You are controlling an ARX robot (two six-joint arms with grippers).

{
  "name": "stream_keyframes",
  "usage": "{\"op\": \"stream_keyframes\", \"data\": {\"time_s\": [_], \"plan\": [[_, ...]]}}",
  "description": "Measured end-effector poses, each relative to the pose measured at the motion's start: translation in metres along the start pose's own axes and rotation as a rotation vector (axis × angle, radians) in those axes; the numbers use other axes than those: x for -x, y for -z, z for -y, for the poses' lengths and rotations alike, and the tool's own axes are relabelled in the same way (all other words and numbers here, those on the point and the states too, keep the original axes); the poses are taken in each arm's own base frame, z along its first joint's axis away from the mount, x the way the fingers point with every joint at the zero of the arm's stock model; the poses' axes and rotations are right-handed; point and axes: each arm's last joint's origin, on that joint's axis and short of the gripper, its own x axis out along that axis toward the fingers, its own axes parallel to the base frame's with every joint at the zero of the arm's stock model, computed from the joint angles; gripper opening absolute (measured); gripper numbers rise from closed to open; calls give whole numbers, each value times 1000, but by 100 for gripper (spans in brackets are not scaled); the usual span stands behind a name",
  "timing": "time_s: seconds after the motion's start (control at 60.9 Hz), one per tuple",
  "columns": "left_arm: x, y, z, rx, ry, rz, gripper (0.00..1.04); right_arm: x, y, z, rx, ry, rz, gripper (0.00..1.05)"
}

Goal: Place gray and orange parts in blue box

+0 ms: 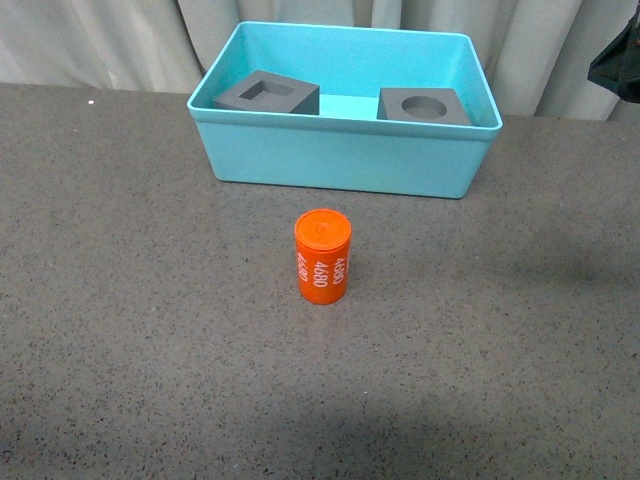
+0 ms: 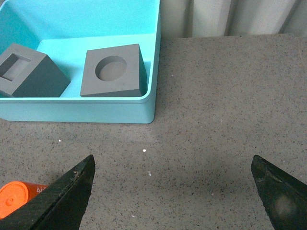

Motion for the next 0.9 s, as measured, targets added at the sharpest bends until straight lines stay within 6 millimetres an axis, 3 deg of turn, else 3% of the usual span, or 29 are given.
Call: {"op": "stream_keyframes", "data": {"time_s": [0.312,0.641,0.789,0.838,0.904], "plan": [[9,2,0,0,2,0,6,0,0,0,0,0,1,95],[9,2,0,0,2,1,63,0,0,0,0,0,1,95],[9,2,0,0,2,1,94,0,0,0,0,0,1,95],[9,2,0,-2,2,1,100,0,0,0,0,0,1,95],[9,2,0,-3,2,1,98,0,0,0,0,-1,1,95]]}}
